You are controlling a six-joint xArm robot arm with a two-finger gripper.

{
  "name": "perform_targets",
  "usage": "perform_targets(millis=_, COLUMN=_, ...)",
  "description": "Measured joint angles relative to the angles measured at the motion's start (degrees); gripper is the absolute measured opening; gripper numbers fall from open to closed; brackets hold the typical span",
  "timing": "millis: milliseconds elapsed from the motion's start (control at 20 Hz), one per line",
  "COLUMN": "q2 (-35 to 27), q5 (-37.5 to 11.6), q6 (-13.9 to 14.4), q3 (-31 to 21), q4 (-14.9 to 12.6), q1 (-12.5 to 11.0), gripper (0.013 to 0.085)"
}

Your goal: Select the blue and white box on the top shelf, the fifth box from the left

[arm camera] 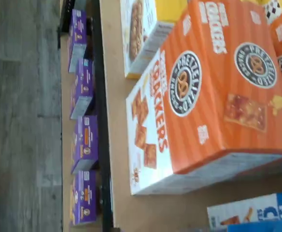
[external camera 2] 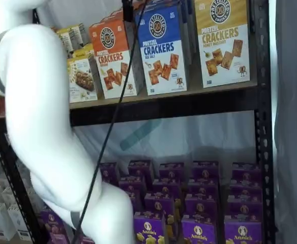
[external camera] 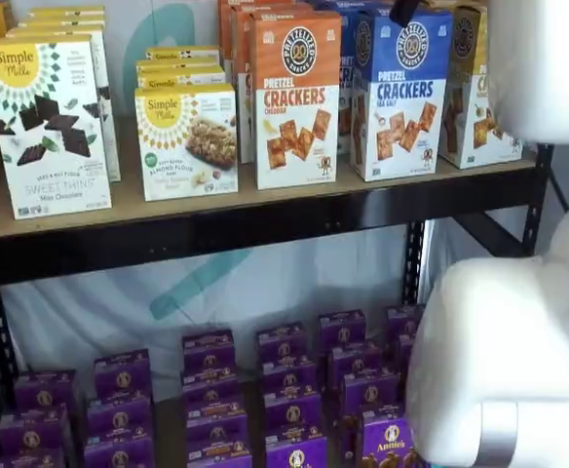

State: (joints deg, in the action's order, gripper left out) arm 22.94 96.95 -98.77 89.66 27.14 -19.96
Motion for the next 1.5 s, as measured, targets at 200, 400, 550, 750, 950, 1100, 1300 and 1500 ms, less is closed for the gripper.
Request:
perform_targets(millis=200, q2=-3.27, q5=-0.92, q6=-0.61, q3=2.26, q4=-1.25, q1=0.41, gripper=0.085)
perform_targets(millis=400, q2=-6.75, q5=-0.42, q6=-1.08, q3=5.03, q4=-2.26, q1=0.62, gripper=0.085)
perform_targets(millis=550, q2=-8.82, q5=-0.39, q6=-1.47, q3=6.46, q4=-2.87, q1=0.71, gripper=0.085)
perform_targets(millis=750, q2=-11.53, q5=0.36, q6=-1.9, q3=8.74, q4=-3.53, q1=0.66, gripper=0.085)
perform_targets(millis=950, q2=-13.67, q5=1.59, q6=-2.02, q3=10.96, q4=-4.67, q1=0.94, gripper=0.085)
perform_targets(millis=1100, q2=-14.85, q5=2.52, q6=-2.06, q3=12.27, q4=-5.83, q1=1.33, gripper=0.085)
perform_targets(millis=1300, q2=-15.77, q5=3.1, q6=-2.16, q3=12.98, q4=-7.42, q1=1.91, gripper=0.085)
perform_targets(millis=1500, q2=-16.62, q5=4.09, q6=-2.14, q3=13.7, q4=-9.38, q1=2.74, gripper=0.085)
